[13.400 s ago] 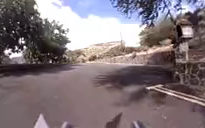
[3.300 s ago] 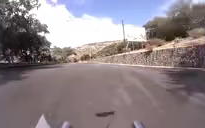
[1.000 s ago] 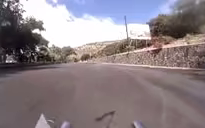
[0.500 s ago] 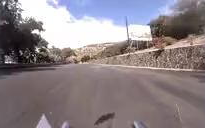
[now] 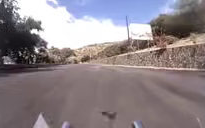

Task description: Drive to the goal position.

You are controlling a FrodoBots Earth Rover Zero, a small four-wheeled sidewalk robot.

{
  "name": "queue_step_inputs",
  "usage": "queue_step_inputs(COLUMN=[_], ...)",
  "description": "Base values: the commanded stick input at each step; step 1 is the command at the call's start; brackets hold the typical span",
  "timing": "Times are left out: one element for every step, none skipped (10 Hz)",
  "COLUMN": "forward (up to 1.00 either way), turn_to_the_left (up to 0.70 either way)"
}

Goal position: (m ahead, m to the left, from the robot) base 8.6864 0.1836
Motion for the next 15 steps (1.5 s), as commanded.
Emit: queue_step_inputs(forward=[0.7, 0.7, 0.7, 0.7, 0.7, 0.7, 0.7, 0.7, 0.7, 0.7, 0.7, 0.7, 0.7, 0.7, 0.7], turn_to_the_left=[0.0, 0.0, 0.0, 0.0, 0.0, 0.0, 0.0, 0.0, 0.0, 0.0, 0.0, 0.0, 0.0, 0.0, 0.0])
